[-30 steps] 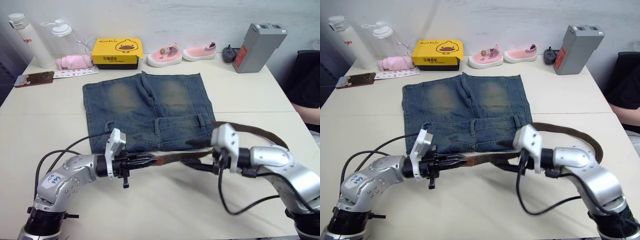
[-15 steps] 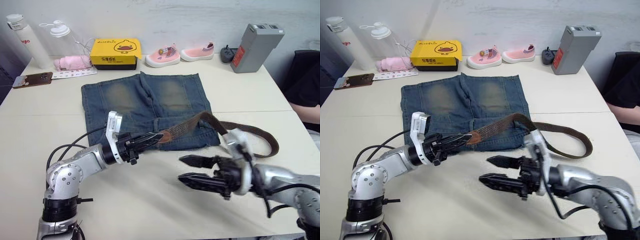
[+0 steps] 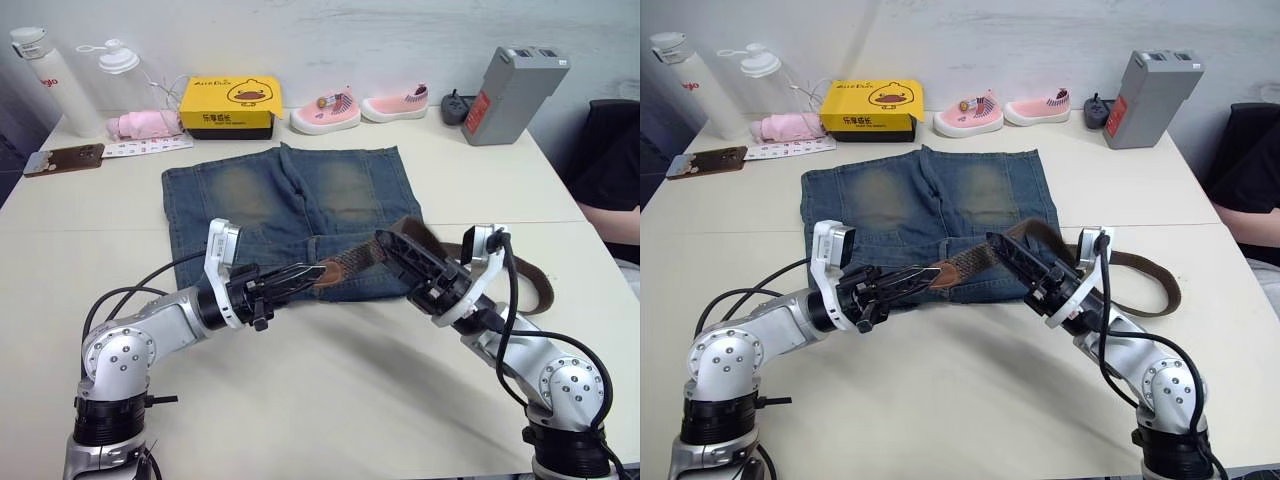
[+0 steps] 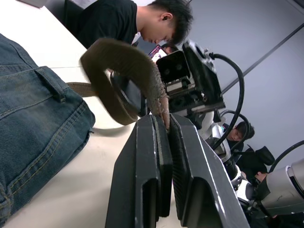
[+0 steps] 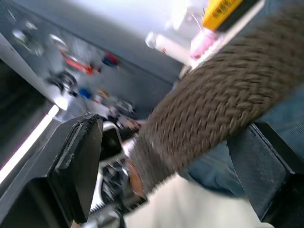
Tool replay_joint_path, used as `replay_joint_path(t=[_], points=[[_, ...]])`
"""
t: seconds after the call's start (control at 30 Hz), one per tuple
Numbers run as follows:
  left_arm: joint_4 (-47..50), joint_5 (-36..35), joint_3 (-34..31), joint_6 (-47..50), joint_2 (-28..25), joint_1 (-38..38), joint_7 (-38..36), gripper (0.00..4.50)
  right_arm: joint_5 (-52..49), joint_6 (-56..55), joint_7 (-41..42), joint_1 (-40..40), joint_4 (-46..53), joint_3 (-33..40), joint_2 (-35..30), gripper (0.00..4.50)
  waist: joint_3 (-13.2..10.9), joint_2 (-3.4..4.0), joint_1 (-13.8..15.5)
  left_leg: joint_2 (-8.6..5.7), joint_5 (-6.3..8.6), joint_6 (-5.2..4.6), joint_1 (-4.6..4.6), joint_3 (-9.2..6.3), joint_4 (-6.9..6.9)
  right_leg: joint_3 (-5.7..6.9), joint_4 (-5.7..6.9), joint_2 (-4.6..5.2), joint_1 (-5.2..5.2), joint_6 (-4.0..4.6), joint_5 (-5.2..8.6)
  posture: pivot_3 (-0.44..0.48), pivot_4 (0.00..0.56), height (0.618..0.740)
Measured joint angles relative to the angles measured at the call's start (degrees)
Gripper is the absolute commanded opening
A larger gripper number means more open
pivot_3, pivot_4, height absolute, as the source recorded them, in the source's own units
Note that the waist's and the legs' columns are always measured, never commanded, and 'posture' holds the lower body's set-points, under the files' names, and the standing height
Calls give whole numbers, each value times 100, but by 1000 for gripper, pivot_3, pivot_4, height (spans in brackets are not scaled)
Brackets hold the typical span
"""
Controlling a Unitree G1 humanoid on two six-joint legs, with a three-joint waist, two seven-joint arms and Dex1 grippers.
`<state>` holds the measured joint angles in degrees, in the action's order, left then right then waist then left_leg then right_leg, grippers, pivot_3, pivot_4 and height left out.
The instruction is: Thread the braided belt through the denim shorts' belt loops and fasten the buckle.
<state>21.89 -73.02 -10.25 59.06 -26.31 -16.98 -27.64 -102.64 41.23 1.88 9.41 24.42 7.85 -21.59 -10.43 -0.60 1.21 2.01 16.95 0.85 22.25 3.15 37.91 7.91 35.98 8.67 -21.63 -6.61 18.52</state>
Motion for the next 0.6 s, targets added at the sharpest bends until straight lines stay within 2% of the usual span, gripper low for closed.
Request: replay_joint_path(t=[0.1,0.17,0.33,0.47,0.57,0.6], points=[[4,-7,0,-2,-24,11,9,0,-8,-2,-48,-26,0,-11,0,3550,0,0,5,1,4,-5,0,20,0,-4,0,0,-3,0,0,0,150,703],[7,-43,0,-7,-47,32,16,0,-8,-14,-88,-46,0,-15,5,2697,0,0,4,3,9,-8,0,35,0,-11,0,0,-7,0,0,0,150,703],[7,-105,0,-34,-75,37,70,0,-13,-131,-127,-72,0,-13,119,195,0,0,4,6,13,-9,0,48,0,-19,0,-2,-13,0,0,0,150,703],[8,-107,2,-44,-100,41,78,0,-13,-134,-106,-72,0,-13,126,84,0,0,6,7,16,-12,1,51,0,-23,0,-2,-18,0,0,0,150,703],[14,-70,24,-56,-142,44,64,1117,-11,-145,-91,-72,3,-10,126,0,0,0,6,8,18,-14,2,53,0,-30,2,-3,-25,0,0,0,150,703],[27,38,70,-92,-194,50,31,1613,-6,-182,-92,-72,2,9,126,0,0,0,7,8,18,-14,3,56,0,-31,3,-3,-28,0,0,0,150,703]])
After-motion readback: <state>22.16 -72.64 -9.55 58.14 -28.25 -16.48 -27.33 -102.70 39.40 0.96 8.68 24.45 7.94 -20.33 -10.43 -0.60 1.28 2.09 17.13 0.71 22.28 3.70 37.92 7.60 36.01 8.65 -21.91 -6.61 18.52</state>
